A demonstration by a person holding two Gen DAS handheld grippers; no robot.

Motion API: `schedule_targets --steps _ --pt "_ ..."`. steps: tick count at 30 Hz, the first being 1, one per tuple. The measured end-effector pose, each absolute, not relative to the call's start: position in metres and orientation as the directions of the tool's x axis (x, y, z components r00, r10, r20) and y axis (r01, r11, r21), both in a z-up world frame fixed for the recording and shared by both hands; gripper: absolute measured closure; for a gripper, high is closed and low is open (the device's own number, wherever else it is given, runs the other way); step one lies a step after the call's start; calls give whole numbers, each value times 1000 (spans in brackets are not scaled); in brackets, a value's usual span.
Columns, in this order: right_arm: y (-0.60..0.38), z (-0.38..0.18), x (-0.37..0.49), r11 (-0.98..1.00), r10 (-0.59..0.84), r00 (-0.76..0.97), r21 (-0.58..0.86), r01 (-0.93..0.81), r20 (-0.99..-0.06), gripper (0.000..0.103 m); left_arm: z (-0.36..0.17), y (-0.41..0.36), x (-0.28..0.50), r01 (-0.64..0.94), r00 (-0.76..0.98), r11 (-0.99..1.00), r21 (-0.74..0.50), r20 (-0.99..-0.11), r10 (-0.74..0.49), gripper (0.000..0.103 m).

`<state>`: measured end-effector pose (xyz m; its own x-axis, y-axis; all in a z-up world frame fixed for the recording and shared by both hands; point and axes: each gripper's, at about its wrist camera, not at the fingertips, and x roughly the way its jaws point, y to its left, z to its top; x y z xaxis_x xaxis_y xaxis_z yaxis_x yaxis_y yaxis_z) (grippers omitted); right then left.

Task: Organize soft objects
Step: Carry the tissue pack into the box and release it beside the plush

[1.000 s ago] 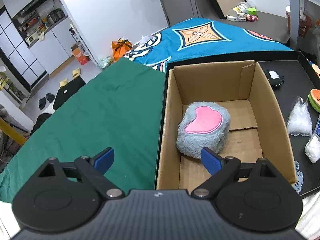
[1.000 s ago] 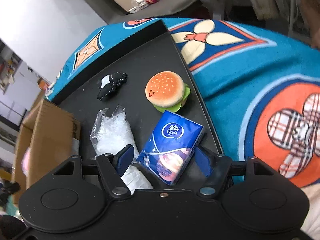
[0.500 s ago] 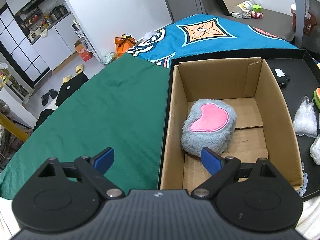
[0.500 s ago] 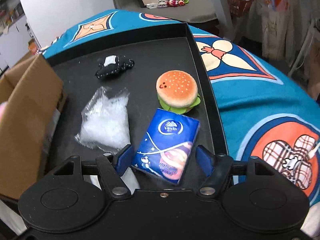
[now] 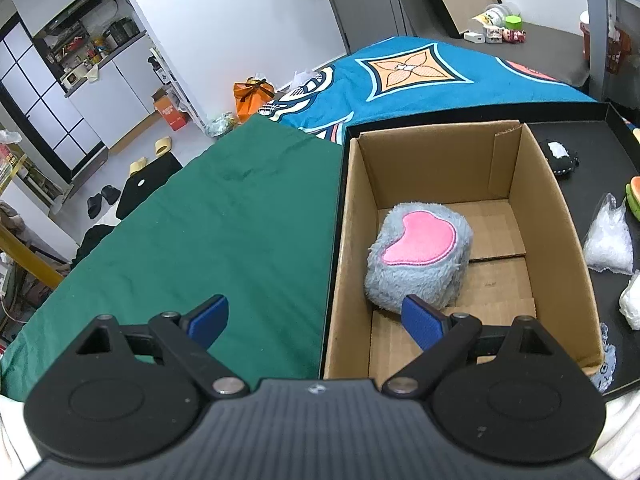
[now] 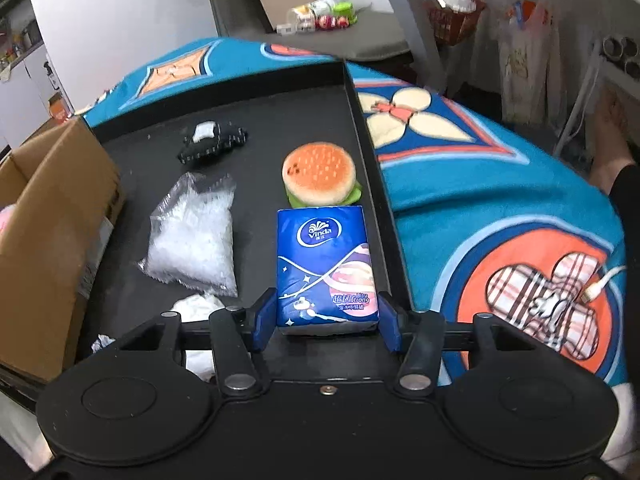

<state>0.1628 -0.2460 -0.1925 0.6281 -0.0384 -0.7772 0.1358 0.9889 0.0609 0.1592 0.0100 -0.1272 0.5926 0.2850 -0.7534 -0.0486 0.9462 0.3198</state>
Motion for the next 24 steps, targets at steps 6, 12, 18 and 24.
schedule_targets --steps 6,12,18,24 --pt "-239 -180 158 991 -14 657 78 110 -753 53 -125 15 155 -52 602 953 298 -752 268 10" --pt "-226 -161 157 994 0 688 73 78 -726 53 -124 19 152 -55 609 960 276 -752 251 10" --pt "-214 -141 157 996 11 709 68 52 -705 53 -122 26 151 -65 613 969 238 -756 227 10" --pt "-193 -121 160 999 35 735 54 3 -677 53 -121 31 149 -64 622 976 207 -757 202 10"
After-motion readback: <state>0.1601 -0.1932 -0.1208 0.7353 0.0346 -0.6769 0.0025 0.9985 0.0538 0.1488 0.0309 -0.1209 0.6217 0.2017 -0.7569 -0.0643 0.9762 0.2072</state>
